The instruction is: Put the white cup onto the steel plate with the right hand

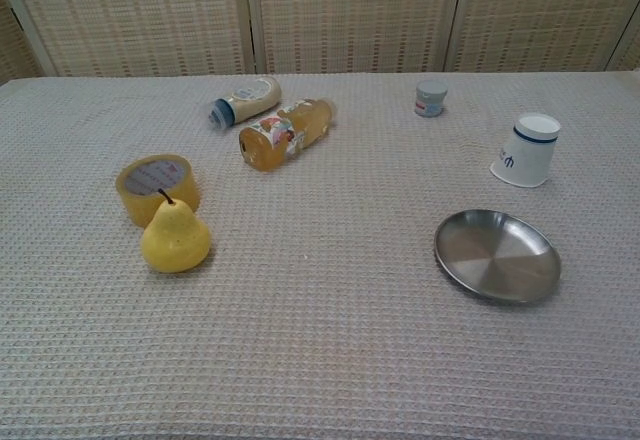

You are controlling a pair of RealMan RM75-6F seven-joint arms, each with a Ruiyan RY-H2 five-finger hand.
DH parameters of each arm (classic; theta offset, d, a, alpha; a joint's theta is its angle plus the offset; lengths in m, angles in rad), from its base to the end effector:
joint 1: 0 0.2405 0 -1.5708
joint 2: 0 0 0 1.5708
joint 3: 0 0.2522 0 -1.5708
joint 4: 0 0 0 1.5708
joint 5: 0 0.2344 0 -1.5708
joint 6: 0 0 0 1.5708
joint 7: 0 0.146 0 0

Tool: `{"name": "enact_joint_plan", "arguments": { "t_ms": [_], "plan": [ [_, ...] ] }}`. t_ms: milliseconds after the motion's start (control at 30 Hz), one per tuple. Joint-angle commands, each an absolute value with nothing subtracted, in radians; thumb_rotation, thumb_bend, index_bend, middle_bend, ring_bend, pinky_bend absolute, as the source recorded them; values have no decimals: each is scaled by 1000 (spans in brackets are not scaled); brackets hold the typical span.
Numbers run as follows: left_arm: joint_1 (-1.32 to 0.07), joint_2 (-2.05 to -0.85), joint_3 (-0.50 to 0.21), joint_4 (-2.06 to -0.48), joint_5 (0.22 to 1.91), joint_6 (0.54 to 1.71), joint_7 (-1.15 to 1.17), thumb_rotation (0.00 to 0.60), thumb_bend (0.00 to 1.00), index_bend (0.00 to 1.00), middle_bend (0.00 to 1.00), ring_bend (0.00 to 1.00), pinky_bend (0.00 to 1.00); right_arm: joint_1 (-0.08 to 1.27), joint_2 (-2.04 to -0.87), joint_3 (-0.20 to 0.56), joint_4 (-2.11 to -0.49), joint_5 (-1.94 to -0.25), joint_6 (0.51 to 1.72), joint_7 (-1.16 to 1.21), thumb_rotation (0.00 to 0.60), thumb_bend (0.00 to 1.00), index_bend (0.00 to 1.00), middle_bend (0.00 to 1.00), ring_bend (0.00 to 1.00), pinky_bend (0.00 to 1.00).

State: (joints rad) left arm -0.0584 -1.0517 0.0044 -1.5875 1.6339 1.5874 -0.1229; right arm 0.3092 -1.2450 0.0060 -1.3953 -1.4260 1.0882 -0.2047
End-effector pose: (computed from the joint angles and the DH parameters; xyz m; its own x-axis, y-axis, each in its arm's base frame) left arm -0.3139 0.1633 0.1573 0.3688 -0.0259 0.9291 0.9218 -0.1180 -0.3692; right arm -0.3418 -0.2454 0.0659 0.6554 -0.2882 0.6981 -0.7536 -0.1882 0.6298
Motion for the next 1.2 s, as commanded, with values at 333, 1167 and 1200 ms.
{"name": "enact_joint_plan", "arguments": {
  "t_ms": [333, 1167, 1200],
  "plan": [
    [-61, -1053, 5, -1585, 1633, 1580, -128, 600, 431, 294, 288, 278, 402, 336, -1292, 16, -1330, -1354, 1009, -209, 600, 241, 347, 797, 682, 1000],
    [-62, -1052, 7, -1587, 1634, 1576, -125, 600, 430, 298, 288, 278, 403, 376, -1372, -10, -1208, -1402, 950, -87, 600, 218, 411, 797, 682, 1000],
    [-62, -1052, 7, -1587, 1634, 1576, -125, 600, 430, 298, 288, 278, 402, 377, -1375, -11, -1203, -1408, 953, -80, 600, 218, 414, 797, 682, 1000]
  ]
}}
